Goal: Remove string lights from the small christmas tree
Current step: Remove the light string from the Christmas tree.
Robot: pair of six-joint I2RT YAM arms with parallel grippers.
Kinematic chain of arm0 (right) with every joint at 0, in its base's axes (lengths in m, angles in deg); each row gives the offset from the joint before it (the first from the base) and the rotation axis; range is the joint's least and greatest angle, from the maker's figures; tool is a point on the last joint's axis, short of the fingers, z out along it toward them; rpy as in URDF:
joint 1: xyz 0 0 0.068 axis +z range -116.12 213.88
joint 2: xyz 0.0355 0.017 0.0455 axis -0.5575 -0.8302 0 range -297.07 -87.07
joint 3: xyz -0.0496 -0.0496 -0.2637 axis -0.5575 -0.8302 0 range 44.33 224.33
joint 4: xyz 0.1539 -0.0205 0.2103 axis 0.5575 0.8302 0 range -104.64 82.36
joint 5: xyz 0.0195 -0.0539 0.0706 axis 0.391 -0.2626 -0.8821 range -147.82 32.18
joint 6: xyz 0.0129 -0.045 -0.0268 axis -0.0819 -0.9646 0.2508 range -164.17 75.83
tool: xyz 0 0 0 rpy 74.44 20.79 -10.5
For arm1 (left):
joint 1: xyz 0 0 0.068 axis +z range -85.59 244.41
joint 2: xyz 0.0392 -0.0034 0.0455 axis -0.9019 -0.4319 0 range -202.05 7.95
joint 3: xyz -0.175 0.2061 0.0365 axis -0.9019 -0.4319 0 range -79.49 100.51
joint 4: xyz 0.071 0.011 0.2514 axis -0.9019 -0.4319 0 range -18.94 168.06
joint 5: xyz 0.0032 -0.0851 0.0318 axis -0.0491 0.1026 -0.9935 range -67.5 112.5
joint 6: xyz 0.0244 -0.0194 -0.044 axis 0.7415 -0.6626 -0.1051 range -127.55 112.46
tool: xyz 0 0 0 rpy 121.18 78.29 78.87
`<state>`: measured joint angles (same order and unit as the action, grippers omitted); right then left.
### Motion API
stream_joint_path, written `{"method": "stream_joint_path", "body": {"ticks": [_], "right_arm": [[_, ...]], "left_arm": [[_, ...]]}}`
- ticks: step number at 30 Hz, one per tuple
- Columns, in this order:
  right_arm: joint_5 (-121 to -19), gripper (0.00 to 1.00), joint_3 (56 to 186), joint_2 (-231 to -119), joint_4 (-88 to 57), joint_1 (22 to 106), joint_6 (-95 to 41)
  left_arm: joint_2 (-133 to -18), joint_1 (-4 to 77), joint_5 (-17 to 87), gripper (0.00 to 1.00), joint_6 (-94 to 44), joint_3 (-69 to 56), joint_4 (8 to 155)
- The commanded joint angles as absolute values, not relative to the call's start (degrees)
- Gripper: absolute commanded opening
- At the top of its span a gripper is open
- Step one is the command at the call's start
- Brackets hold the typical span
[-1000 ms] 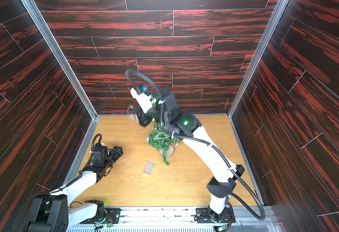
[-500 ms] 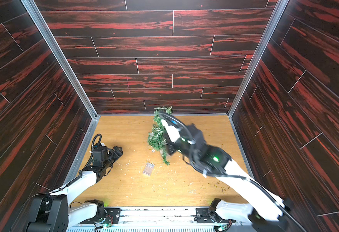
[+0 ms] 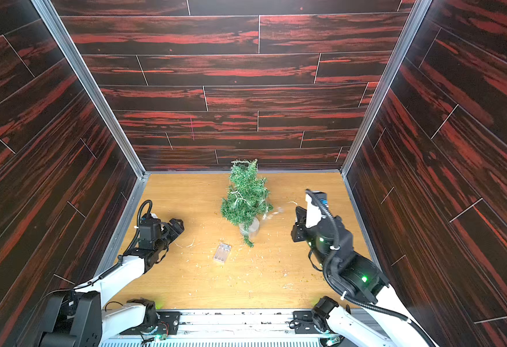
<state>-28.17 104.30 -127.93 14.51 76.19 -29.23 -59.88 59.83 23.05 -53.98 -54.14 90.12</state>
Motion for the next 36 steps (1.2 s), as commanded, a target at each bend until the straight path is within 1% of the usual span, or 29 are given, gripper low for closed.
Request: {"method": "stream_joint_path", "body": {"ticks": [1,7,11,16,19,24,28,32,34,36], "right_arm": [[-32.2,0.0,102.9,-129.6,14.4,75.9,-26.9],[-33.1,0.0,96.3,-131.3,11.2,75.3,-24.9],[-37.0,0.0,90.5,-131.9,5.2,73.2,-24.1],[-44.6,0.0,84.4,-133.3,-6.4,67.6,-23.5],[-47.1,0.0,82.2,-135.9,-11.2,65.0,-22.2],[-49.0,0.0,79.0,-140.3,-14.3,62.5,-19.9],[-51.0,0.01,77.0,-140.7,-15.3,61.8,-18.5],[-50.6,0.01,78.2,-138.9,-14.1,61.8,-17.9],[-46.9,0.0,80.9,-137.2,-10.6,61.8,-17.7],[-40.1,0.0,86.3,-136.0,-4.0,61.7,-17.7]], "left_arm": [[-59.3,59.6,22.2,0.89,-53.6,-53.7,90.7],[-59.3,59.5,22.1,0.89,-53.6,-53.6,90.7],[-59.6,59.5,22.3,0.89,-53.6,-53.6,90.8],[-60.2,59.4,22.5,0.89,-53.8,-53.6,91.2],[-60.5,59.4,22.5,0.89,-53.8,-53.5,91.3],[-60.0,59.4,22.4,0.89,-53.7,-53.4,90.9],[-59.9,59.4,22.3,0.89,-53.6,-53.4,90.8],[-60.4,59.3,22.6,0.89,-53.7,-53.1,90.9],[-60.5,59.4,22.6,0.89,-53.7,-53.2,90.9],[-60.4,59.3,22.5,0.89,-53.6,-53.2,90.9]]}}
